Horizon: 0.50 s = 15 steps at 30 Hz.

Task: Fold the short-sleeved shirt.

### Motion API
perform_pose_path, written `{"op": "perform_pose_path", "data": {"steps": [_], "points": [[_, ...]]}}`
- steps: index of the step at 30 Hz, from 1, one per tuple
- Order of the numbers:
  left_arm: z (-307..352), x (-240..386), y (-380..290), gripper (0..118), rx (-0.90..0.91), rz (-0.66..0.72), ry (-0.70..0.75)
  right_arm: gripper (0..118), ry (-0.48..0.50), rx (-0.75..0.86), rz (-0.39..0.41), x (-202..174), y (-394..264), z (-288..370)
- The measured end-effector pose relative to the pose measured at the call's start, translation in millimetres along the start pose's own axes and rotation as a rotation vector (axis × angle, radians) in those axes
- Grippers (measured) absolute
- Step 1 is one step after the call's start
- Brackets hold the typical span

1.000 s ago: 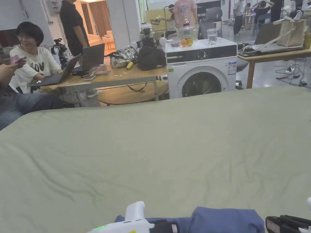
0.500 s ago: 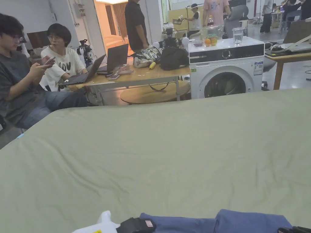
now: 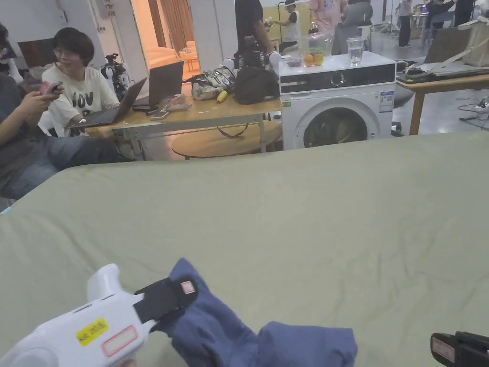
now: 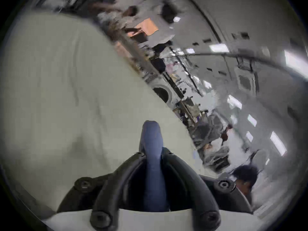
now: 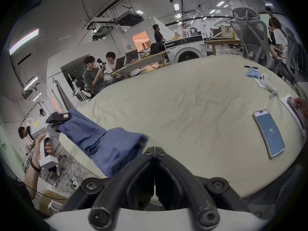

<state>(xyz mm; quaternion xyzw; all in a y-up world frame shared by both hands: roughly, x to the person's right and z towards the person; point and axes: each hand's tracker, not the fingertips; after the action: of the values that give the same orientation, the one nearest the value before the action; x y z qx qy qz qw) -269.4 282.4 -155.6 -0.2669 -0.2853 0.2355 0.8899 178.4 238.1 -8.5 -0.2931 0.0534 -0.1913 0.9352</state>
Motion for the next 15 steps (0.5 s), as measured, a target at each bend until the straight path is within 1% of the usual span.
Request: {"op": "perform_pose_path", "data": {"steps": [1,3,4,5,6,7,8,9,10,11,12,14,15], "points": [[-17.1,15.7,-10.6,7,-0.034,-0.044,-0.021,0,0.002,0.003,-0.002,-1.8,-0.3,0.6],[-67.7,43.0,-43.8,7,-0.188,-0.144,-0.065,0,0.011,0.005,-0.005,-6.7,-3.4,4.7],[-90.0,50.2,-58.5,7,-0.256,-0.177,-0.059,0,0.014,0.003,-0.002,-4.9,-4.7,5.0],[-113.3,54.4,-74.0,7,-0.346,-0.206,-0.056,0,0.014,-0.001,0.005,-6.2,-6.6,7.5],[-130.0,59.1,-87.6,7,-0.392,-0.215,-0.068,0,0.006,-0.009,0.022,-8.1,-8.8,11.4],[-134.8,60.7,-94.0,8,-0.402,-0.213,-0.095,0,-0.007,-0.017,0.044,-9.0,-10.4,14.9],[-134.3,61.7,-94.1,15,-0.380,-0.181,-0.179,0,-0.026,-0.025,0.073,-9.0,-12.0,19.0],[-129.4,59.9,-88.8,40,-0.365,-0.128,-0.261,0,-0.042,-0.028,0.093,-8.1,-13.9,23.3],[-123.5,61.7,-83.4,83,-0.335,-0.084,-0.274,0,-0.048,-0.028,0.098,-6.6,-15.6,26.5],[-114.6,62.7,-73.5,86,-0.289,-0.057,-0.277,0,-0.050,-0.028,0.097,-3.8,-17.0,29.4],[-108.3,63.2,-65.8,79,-0.279,-0.079,-0.279,0,-0.054,-0.027,0.090,-0.4,-17.7,30.6],[-97.8,61.5,-54.8,78,-0.179,-0.127,-0.217,0,-0.051,-0.022,0.061,5.5,-18.3,30.5],[-100.5,59.4,-57.5,78,-0.159,-0.114,-0.164,0,-0.048,-0.020,0.045,7.7,-18.5,29.2]]}}
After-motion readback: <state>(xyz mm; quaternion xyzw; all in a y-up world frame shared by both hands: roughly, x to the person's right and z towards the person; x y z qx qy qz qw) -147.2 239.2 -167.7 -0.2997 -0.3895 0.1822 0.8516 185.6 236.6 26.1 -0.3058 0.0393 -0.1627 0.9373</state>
